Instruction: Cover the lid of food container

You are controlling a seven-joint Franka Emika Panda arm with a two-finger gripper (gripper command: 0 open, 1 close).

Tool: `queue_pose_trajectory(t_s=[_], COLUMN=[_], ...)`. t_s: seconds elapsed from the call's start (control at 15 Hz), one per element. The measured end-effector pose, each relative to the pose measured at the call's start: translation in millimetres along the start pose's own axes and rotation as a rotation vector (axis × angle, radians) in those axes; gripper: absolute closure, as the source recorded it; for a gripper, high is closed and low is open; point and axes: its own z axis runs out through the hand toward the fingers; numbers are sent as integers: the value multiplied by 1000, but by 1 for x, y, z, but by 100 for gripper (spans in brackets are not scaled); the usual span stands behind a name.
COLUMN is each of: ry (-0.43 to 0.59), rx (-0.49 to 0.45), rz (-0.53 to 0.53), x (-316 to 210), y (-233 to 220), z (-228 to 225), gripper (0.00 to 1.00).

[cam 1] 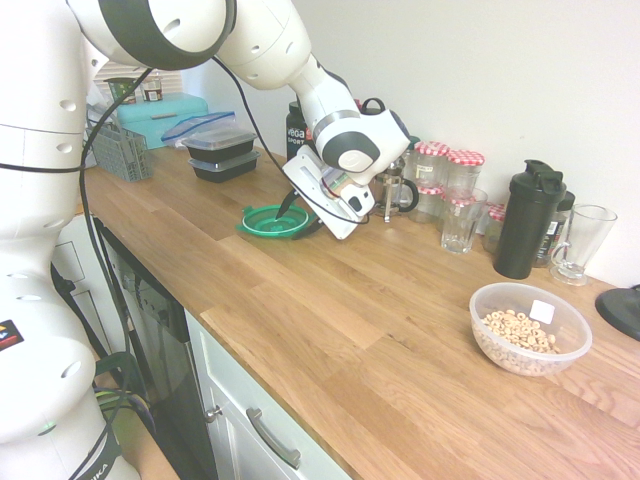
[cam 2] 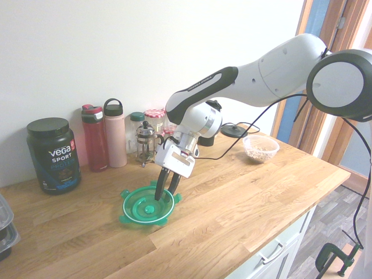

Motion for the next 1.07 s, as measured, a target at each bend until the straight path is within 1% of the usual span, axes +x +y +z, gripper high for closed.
queue_pose_trajectory(t_s=[0.6,0.93,1.07], ry=[28,48,79], rx=[1,14,-4], rz=[-11,-16,-25], x=[4,-5,-12], y=[8,11,13], z=[7,-7,-24], gripper=[100,100,100])
